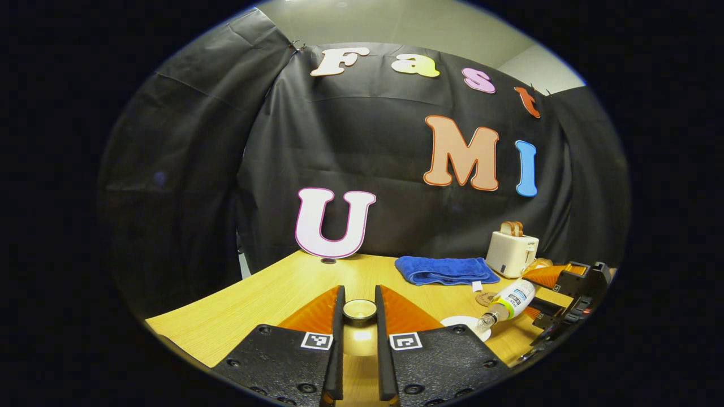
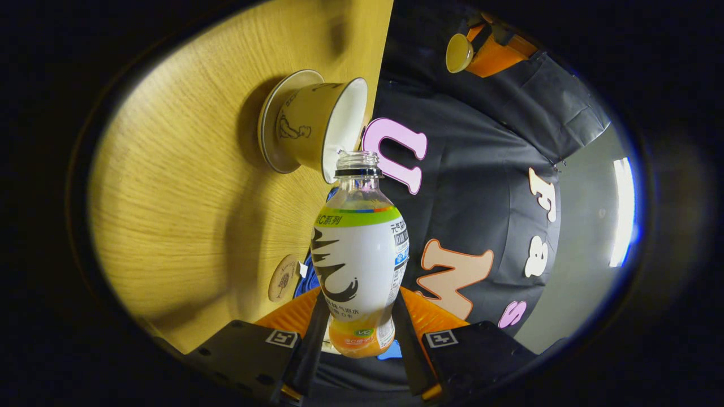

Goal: Open the teacup lid with one hand, grasp the water bottle and pour water into the teacup with the other hand; after pouring, place the water bottle on the coaster and then close the teacup lid.

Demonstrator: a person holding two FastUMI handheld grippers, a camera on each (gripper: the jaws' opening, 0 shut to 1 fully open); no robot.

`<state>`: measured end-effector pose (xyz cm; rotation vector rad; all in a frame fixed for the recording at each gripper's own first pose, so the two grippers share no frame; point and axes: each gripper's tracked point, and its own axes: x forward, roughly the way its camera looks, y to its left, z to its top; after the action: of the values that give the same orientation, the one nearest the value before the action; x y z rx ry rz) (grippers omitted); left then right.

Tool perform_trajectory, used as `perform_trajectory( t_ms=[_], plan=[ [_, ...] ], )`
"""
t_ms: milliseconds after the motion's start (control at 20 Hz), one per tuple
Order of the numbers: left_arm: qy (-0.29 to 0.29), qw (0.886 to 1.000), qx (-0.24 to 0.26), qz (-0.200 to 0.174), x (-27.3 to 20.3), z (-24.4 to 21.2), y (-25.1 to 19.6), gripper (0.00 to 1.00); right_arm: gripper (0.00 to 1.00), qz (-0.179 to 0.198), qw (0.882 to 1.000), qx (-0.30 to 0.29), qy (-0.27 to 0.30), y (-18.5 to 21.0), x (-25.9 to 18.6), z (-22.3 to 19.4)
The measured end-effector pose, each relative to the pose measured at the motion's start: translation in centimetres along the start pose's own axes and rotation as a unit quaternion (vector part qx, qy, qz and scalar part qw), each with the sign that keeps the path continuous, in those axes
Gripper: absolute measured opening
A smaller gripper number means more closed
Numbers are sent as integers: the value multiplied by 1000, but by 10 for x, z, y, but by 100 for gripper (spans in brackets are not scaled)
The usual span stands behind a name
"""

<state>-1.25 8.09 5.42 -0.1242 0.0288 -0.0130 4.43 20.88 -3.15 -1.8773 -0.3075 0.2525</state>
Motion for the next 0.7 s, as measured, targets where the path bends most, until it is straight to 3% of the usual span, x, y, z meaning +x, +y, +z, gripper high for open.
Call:
perform_trajectory(
  t_ms=[700],
  plan=[
    [-8, 1000, 3, -1, -3, 7, -1, 22, 66, -19, 996, -84, -16, -17, 2, 3]
  ],
)
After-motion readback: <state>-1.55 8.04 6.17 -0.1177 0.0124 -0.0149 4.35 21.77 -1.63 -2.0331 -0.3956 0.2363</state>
